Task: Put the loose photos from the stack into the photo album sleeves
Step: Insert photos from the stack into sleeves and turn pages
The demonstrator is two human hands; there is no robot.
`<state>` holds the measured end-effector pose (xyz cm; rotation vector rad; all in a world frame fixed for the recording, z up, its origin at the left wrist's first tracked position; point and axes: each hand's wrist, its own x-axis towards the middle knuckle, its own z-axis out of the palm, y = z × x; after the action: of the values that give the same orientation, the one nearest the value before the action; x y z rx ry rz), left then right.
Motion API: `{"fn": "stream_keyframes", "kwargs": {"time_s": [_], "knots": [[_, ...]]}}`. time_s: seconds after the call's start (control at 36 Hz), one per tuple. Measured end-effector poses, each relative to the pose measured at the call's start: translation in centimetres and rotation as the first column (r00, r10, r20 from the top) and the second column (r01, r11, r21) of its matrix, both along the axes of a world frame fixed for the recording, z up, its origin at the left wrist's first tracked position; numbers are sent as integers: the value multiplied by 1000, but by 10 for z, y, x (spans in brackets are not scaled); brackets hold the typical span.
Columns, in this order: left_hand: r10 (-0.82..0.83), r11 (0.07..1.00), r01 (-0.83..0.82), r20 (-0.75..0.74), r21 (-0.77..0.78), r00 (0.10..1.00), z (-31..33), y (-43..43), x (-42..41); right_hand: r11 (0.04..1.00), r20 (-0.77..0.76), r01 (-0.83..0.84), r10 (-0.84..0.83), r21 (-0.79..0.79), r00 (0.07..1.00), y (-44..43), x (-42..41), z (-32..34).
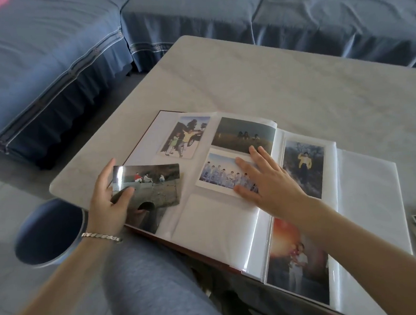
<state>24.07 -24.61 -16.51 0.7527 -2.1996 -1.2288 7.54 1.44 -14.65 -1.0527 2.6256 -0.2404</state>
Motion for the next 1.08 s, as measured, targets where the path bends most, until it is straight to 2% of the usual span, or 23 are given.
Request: {"fn": "stream_keyframes", "kwargs": {"time_s": [0.06,0.17,0.36,0.47,0.64,0.72,0.83,1.0,1.08], "knots": [[-67,997,64,84,45,994,3,-3,5,1000,3,2,-2,1,1000,0,0,0],[-199,935,145,139,324,970,10,-10,10,1000,-1,3,-3,7,1000,0,1,1],[-372,863,221,276,454,886,20,-25,9,1000,-3,2,-2,20,1000,0,0,1],[-337,876,173,315,450,887,25,-28,4,1000,-1,4,-4,27,1000,-1,0,1],[-151,969,69,347,238,925,26,-21,-5,1000,-3,3,-3,27,1000,0,0,1],[-123,971,41,348,234,929,24,-22,-5,1000,-5,-1,1,22,1000,-1,-1,1],[-134,943,10,354,332,925,21,-20,-6,1000,-5,-5,5,24,1000,-1,-1,1],[-202,831,-38,365,554,909,16,-5,-10,1000,4,-13,12,27,1000,-1,0,1],[-268,806,-17,390,592,881,17,8,-12,999,4,-15,15,33,1000,-1,0,1]]}}
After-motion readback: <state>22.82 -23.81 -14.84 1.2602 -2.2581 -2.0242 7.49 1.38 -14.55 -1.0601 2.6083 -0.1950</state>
